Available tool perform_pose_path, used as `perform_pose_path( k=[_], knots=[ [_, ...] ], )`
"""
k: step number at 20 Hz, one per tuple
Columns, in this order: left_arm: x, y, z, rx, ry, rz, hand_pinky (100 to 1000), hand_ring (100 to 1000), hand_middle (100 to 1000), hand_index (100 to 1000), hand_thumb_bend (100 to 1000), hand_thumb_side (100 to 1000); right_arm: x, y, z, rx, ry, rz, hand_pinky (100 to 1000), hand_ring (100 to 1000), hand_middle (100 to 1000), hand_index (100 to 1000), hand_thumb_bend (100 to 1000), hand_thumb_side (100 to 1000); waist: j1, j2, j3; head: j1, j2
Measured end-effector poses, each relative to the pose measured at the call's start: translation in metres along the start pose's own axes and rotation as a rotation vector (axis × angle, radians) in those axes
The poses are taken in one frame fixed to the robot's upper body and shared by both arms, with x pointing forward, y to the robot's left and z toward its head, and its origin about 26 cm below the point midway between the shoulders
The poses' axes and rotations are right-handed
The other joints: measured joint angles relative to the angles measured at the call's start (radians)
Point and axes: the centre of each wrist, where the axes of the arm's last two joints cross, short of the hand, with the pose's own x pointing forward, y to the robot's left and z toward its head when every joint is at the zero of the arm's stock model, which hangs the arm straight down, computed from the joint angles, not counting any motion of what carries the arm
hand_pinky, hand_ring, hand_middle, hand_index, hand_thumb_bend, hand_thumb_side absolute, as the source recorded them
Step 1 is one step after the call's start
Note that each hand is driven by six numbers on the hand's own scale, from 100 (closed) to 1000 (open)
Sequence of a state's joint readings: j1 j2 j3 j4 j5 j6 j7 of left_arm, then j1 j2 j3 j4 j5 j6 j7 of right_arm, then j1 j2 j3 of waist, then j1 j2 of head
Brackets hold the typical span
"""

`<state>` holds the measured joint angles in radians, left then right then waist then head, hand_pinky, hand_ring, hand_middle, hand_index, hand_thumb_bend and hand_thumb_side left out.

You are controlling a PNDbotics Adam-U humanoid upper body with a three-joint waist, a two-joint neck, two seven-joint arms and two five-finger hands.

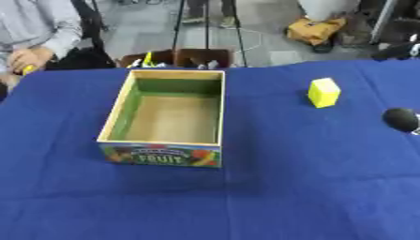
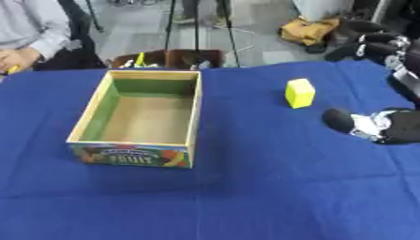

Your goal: Pick up objects on the table and place them in the box.

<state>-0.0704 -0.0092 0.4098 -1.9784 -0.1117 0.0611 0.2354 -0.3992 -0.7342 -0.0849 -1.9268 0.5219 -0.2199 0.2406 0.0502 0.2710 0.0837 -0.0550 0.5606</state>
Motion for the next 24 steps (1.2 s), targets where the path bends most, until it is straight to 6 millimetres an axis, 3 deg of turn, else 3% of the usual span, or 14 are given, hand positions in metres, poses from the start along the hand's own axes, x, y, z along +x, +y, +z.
perform_pose_path(
  k=[10, 24],
  knots=[
    [-0.003, 0.000, 0.002, -0.017, 0.004, -0.003, 326, 419, 465, 637, 217, 684, -0.036, -0.004, -0.024, 0.100, 0.019, 0.062, 703, 1000, 697, 805, 767, 1000, 0.003, 0.006, 0.017, -0.021, -0.002],
    [-0.006, -0.002, 0.004, -0.040, 0.006, -0.002, 326, 419, 465, 637, 218, 686, -0.082, 0.005, -0.049, 0.251, 0.082, 0.136, 706, 1000, 712, 815, 812, 856, 0.002, 0.013, 0.034, -0.054, -0.018]
  ],
)
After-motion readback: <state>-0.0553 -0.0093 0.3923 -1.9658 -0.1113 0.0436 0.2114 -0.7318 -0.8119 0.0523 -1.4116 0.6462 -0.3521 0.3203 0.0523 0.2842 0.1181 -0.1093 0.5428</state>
